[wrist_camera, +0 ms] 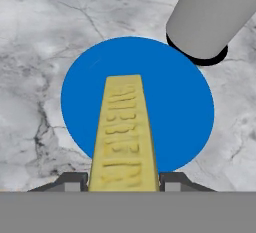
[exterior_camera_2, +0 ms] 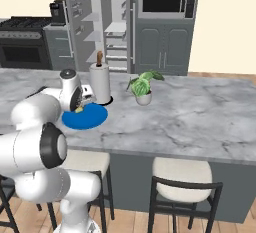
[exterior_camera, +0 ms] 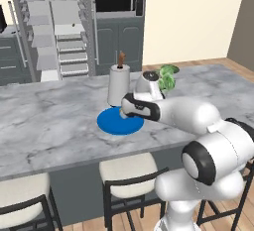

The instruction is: Retrieve the butter from the fridge and place it on a plate on the dining table. Then retrieve the butter knife by the fridge and place it near the plate.

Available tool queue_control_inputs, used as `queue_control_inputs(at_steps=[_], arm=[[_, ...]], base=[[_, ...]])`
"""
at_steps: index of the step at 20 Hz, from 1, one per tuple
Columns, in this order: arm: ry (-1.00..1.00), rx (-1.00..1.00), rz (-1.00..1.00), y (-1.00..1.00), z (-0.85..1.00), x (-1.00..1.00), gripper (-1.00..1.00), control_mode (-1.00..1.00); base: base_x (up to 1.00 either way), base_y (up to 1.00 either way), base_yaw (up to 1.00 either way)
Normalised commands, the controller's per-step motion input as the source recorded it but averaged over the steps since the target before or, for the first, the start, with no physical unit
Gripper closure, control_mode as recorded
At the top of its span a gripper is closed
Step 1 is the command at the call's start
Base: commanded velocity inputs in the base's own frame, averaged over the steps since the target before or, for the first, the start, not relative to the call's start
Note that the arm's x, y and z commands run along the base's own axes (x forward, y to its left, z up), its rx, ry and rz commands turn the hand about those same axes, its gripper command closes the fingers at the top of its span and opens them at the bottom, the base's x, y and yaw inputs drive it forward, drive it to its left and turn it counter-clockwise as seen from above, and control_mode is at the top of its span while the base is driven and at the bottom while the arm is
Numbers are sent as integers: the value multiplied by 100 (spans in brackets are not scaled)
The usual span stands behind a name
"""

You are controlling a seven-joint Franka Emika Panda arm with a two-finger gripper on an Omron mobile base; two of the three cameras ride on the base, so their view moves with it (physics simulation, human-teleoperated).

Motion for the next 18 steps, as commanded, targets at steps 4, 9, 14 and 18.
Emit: queue_control_inputs(at_steps=[4,9,14,18], arm=[[0,0,0,5,-28,17,100,-100],[0,0,0,5,-29,17,100,-100],[0,0,0,5,-30,17,100,-100],[0,0,0,3,-30,18,100,-100]], base=[[0,0,0],[0,0,0],[0,0,0],[0,0,0]])
